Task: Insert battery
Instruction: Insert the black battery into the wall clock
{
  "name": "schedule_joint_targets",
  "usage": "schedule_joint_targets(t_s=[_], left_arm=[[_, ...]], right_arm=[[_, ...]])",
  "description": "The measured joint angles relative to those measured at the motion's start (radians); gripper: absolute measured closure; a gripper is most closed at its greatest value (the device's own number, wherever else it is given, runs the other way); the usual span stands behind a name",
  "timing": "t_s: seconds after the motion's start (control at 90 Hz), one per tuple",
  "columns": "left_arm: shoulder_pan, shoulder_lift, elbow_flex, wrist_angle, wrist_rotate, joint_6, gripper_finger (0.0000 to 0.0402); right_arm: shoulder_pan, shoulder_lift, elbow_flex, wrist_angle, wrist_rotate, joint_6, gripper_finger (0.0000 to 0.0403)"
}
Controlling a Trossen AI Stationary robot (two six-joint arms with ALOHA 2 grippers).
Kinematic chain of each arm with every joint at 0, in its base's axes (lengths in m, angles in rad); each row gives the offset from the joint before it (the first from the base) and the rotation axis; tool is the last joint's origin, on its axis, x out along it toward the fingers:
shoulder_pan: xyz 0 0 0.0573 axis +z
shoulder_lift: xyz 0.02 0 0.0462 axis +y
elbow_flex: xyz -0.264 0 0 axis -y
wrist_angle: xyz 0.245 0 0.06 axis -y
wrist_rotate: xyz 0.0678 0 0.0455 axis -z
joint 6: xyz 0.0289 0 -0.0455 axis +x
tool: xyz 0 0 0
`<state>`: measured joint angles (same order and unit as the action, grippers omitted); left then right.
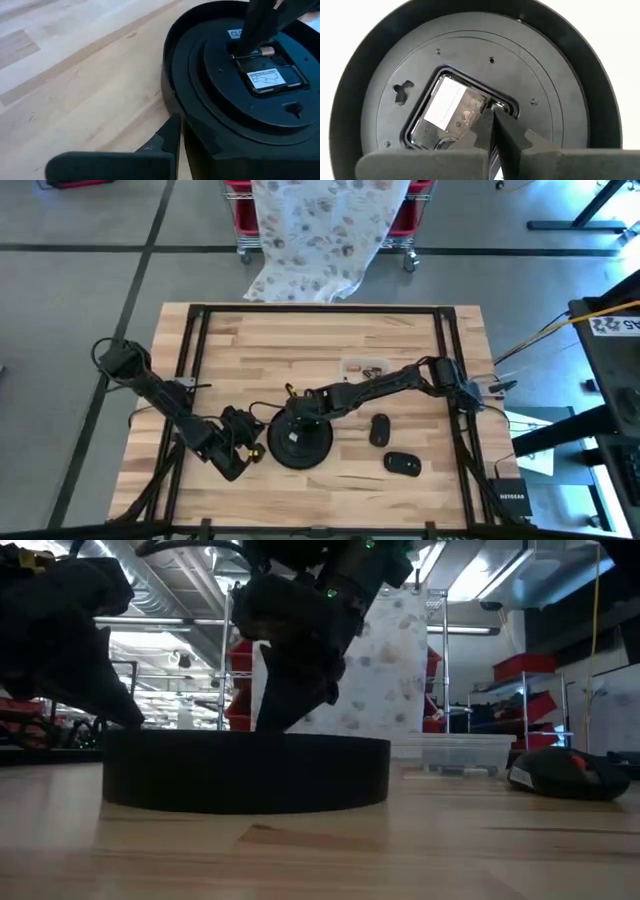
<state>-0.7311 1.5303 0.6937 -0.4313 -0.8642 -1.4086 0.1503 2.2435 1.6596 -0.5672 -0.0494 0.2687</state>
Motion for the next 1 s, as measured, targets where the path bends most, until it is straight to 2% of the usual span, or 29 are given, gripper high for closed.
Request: schedule_joint_targets(t_s=[0.067,0.211,0.378,0.611,0.767,1.0], left_arm=[[0.0,0.0,0.0,0.0,0.0,0.0,0.0399],[0.0,0.0,0.0,-0.002,0.0,0.0,0.0399],[0.0,0.0,0.0,-0.003,0.0,0.004,0.0399],[0.0,0.0,0.0,-0.002,0.0,0.004,0.0399],[0.0,0.0,0.0,-0.002,0.0,0.004,0.0399],[0.0,0.0,0.0,-0.002,0.0,0.004,0.0399]], right_arm=[[0.013,-0.015,-0.004,0.001,0.012,-0.031,0.0403],[0.059,-0.079,-0.013,-0.018,0.119,-0.072,0.0403],[0.074,-0.142,-0.01,-0.076,0.075,-0.057,0.0403],[0.071,-0.124,-0.012,-0.152,0.018,-0.045,0.0403],[0.072,-0.126,-0.01,-0.174,-0.056,-0.039,0.0403],[0.072,-0.126,-0.009,-0.208,-0.067,-0.021,0.0403]])
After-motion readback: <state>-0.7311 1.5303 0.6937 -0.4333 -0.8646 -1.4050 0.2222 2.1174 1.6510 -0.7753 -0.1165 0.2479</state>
